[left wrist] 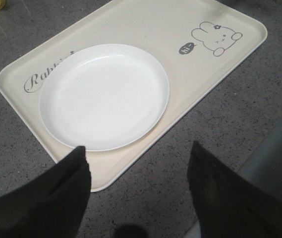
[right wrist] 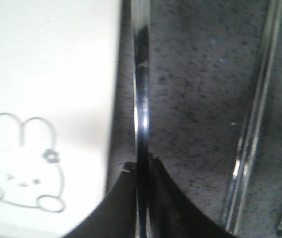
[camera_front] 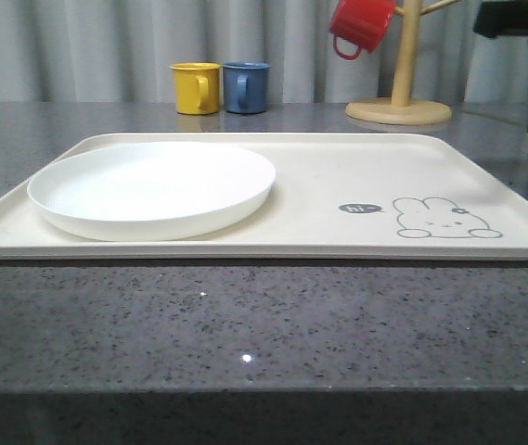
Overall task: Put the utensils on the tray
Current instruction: 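Grasp the steel fork with the right gripper and carry it over the tray, then lower the fork onto the tray beside the plate and open the right gripper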
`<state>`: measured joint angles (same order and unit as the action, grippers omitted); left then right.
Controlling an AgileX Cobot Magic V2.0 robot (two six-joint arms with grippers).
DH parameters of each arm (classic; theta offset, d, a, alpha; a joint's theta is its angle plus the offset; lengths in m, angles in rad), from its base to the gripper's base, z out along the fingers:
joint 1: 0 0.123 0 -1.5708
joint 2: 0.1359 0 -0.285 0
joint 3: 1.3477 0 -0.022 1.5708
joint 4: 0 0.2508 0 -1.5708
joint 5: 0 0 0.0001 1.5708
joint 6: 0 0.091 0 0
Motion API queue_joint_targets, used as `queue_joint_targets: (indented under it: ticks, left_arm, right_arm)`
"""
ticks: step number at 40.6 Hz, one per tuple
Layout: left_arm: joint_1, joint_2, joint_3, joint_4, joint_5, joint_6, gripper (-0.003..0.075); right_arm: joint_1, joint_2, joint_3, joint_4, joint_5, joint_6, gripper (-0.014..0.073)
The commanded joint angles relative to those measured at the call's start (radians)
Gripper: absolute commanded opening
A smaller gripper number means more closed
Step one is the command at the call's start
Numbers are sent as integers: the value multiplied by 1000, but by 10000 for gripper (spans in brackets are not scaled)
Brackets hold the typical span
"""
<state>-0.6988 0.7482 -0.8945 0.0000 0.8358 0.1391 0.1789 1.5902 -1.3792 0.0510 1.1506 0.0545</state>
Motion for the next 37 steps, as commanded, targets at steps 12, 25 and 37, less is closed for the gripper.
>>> queue_joint_targets:
  ticks: [12, 25, 37]
  left_arm:
    - [-8, -4, -24, 0, -71, -13, 419]
    - [-8, -4, -24, 0, -71, -13, 419]
    - [-8, -4, -24, 0, -71, -13, 419]
  right_arm:
    - [263, 31, -124, 20, -9, 232, 15]
    - [318, 143, -134, 21, -170, 500, 17]
    - [318, 178, -134, 22, -257, 536, 185]
